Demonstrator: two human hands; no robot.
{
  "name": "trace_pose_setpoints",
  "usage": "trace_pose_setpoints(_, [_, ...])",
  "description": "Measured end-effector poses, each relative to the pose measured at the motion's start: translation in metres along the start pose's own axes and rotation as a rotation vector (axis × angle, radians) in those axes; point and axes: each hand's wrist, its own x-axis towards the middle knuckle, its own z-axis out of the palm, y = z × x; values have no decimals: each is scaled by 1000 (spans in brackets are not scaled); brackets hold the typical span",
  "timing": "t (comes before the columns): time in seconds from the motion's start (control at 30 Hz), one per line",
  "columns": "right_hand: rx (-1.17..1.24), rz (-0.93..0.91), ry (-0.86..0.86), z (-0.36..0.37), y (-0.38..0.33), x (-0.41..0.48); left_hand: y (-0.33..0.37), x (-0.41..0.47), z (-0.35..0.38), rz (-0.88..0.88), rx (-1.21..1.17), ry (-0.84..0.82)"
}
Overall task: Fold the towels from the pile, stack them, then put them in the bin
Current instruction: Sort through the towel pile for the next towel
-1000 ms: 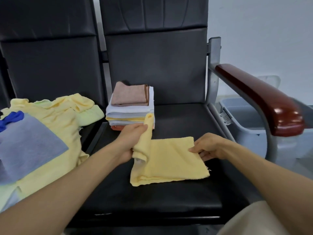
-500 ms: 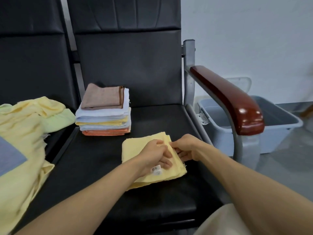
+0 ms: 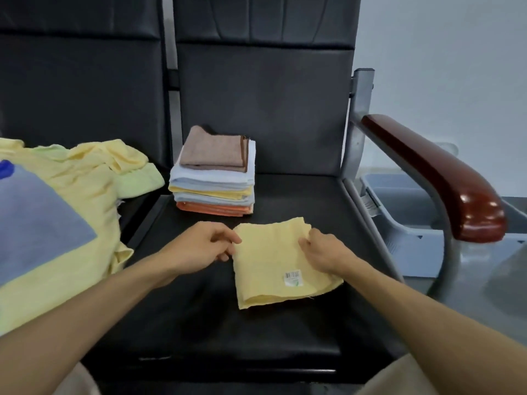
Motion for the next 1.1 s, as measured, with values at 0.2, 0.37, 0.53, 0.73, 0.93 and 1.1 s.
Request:
trace_pose_setpoints(0.2, [222, -167, 121, -13, -29, -7, 10, 1, -16, 43, -184, 94])
trace_pose_setpoints(0.37, [601, -323, 121, -22, -64, -25, -1, 2, -7, -26, -196, 194])
trace_pose_setpoints(0.53, [1147, -368, -55, -33, -86, -48, -5, 1, 2, -233, -568, 232])
trace_pose_setpoints(0.73, [1489, -340, -192, -42, -77, -50, -3, -11, -2, -284, -1208, -57])
trace_pose_setpoints(0.93, [1515, -377, -149, -44, -59, -44, -3, -9, -20, -69, -1046, -6])
trace_pose_setpoints(1.1, [1250, -371, -33, -37, -65, -32, -3, 4, -51, 30, -815, 214])
